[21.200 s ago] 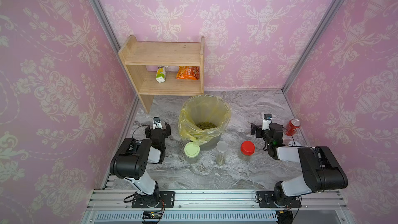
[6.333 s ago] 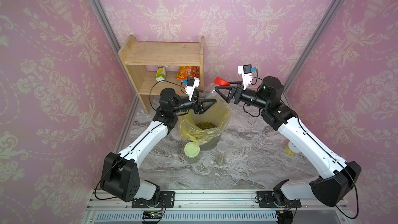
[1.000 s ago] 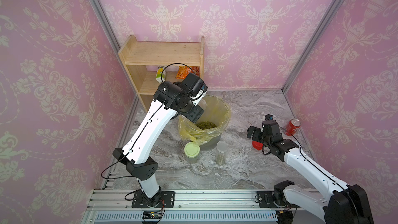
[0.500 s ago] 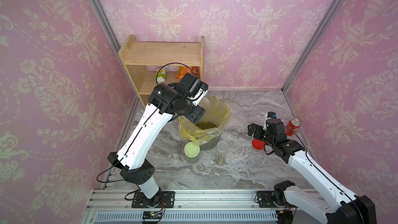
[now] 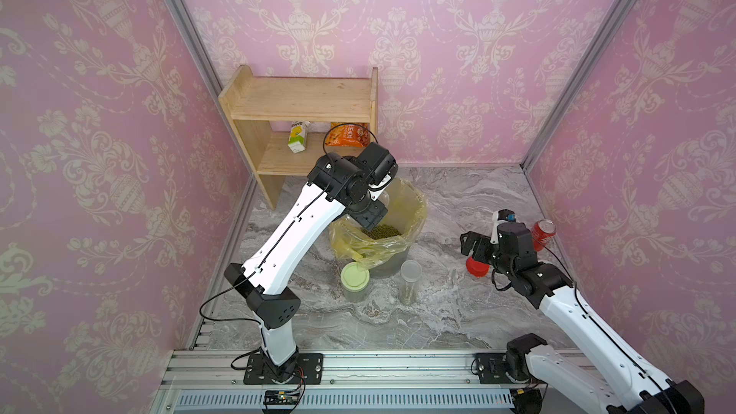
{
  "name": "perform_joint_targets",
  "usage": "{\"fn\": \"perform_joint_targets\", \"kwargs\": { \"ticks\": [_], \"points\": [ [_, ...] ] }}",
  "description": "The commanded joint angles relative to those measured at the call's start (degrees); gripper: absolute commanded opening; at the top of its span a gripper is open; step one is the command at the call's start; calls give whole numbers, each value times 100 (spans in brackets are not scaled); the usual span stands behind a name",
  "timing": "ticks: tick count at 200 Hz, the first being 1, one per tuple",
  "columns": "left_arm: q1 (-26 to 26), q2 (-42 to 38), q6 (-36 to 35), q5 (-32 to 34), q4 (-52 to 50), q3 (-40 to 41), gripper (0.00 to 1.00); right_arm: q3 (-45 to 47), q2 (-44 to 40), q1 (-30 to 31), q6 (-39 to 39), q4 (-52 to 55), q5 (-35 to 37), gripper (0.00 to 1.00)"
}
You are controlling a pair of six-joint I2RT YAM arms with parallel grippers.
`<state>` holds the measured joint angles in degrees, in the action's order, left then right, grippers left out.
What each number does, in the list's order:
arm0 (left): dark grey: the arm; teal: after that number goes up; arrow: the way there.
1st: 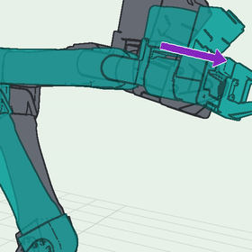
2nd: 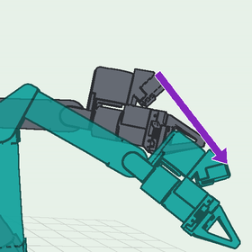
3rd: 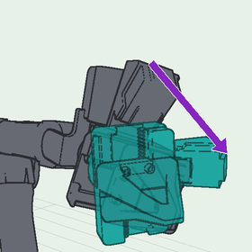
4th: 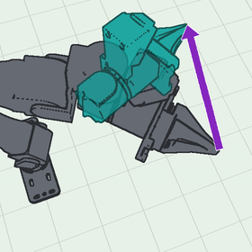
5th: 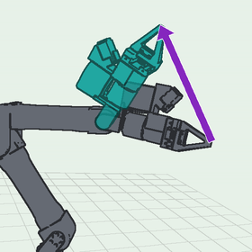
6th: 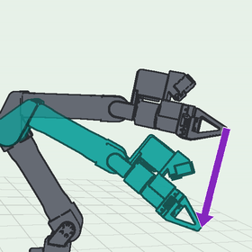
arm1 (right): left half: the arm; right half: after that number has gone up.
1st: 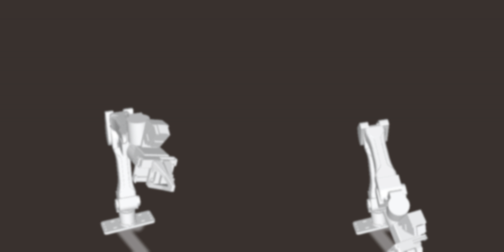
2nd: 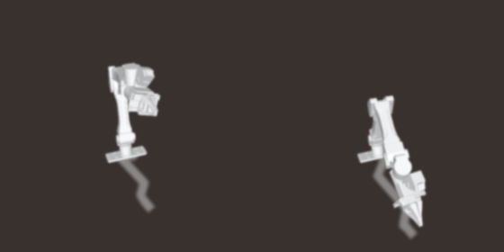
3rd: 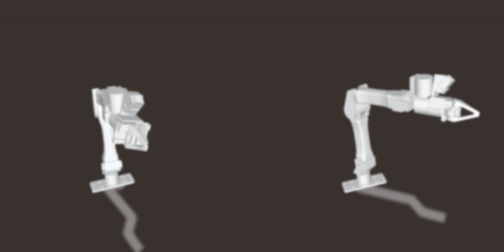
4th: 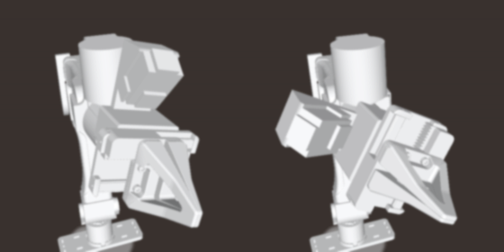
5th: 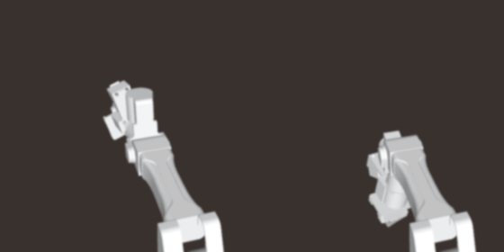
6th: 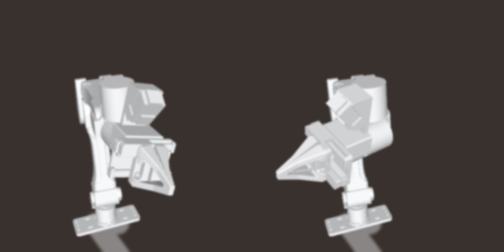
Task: Empty moldy mung beans from jars
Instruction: Pour the moldy mung beans from the jar into the trash bin.
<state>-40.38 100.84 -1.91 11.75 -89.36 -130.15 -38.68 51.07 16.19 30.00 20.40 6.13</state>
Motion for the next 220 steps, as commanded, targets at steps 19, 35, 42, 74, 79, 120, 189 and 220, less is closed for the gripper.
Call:
{"fn": "perform_joint_targets", "kwargs": {
  "ticks": [19, 35, 42, 74, 79, 120, 189, 220],
  "points": [
    [-6, 633, -41, -282, -153, -1218, 35, -249, 145, 7, 5, 113, -168, 100],
    [-5, 603, 156, -104, -448, -1145, 35, -240, 178, 7, 40, 121, -236, 100],
    [-5, 435, 197, -29, -428, -893, 36, -214, 148, 7, 50, 130, -259, 100],
    [-24, -834, 291, 98, 344, 520, 37, -123, -162, 8, 81, 198, -286, 100],
    [-26, -945, 268, 98, 489, 656, 37, -123, -203, 7, 92, 208, -288, 100],
    [-16, -620, 176, -439, 748, 347, 37, -303, -306, 8, 289, 210, -758, 100],
    [-19, -1290, 415, -2018, 3114, 1841, 40, -534, -1141, 133, 1776, -786, -1922, 100],
    [-22, -1007, 241, -1770, 2510, 1423, 40, -615, -1317, 297, 2250, -1209, -2097, 100]
  ]
}}
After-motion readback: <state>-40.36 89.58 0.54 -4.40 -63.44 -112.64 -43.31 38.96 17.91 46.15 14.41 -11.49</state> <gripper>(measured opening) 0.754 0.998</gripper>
